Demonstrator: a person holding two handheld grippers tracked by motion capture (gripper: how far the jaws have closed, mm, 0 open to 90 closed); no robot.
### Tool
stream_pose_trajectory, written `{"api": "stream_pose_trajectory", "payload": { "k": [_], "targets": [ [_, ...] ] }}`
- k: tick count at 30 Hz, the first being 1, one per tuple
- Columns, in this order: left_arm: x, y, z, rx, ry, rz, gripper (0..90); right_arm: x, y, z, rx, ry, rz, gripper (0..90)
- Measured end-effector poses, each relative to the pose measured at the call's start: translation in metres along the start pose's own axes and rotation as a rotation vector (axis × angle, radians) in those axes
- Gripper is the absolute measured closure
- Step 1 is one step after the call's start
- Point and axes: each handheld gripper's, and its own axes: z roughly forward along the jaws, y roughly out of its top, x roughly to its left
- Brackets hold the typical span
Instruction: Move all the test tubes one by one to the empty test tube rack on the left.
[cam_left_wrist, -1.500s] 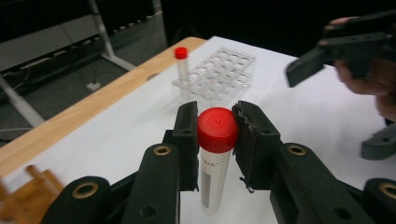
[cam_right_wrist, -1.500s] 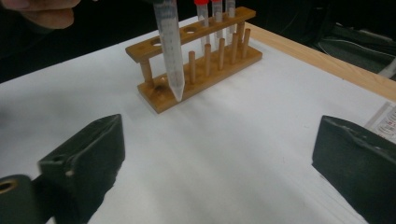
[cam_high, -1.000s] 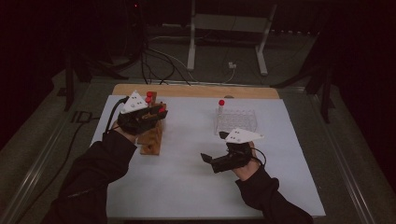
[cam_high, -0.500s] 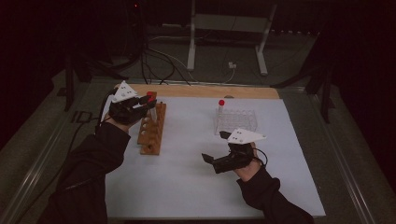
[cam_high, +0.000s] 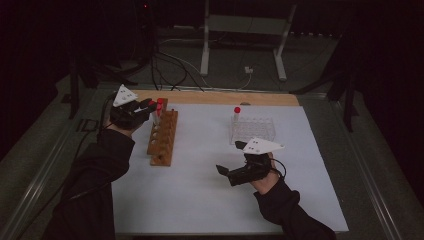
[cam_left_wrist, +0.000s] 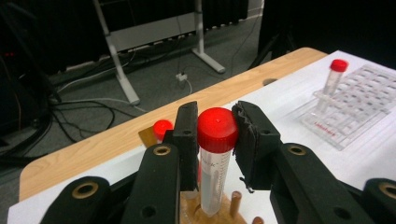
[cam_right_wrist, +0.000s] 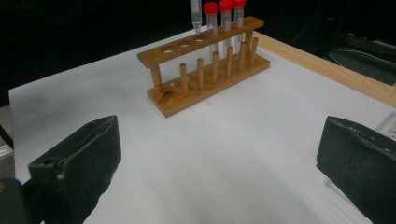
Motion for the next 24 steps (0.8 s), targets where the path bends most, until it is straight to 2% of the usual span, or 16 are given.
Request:
{"api": "stream_pose_trajectory", "payload": {
  "k": [10,19,24],
  "targets": [
    [0.006,-0.022,0.015,0.030,0.012,-0.049,72.0,-0.002,-0.001,-0.001,-0.001,0.004,0.009,0.0],
    [0.002,-0.038,0.029,0.071,0.010,-0.055,72.0,-0.003,-0.002,-0.001,-0.002,0.003,0.009,0.0],
    [0.000,-0.046,0.034,0.095,0.018,-0.044,72.0,-0.003,-0.002,-0.002,-0.001,0.004,0.008,0.0]
  ]
}}
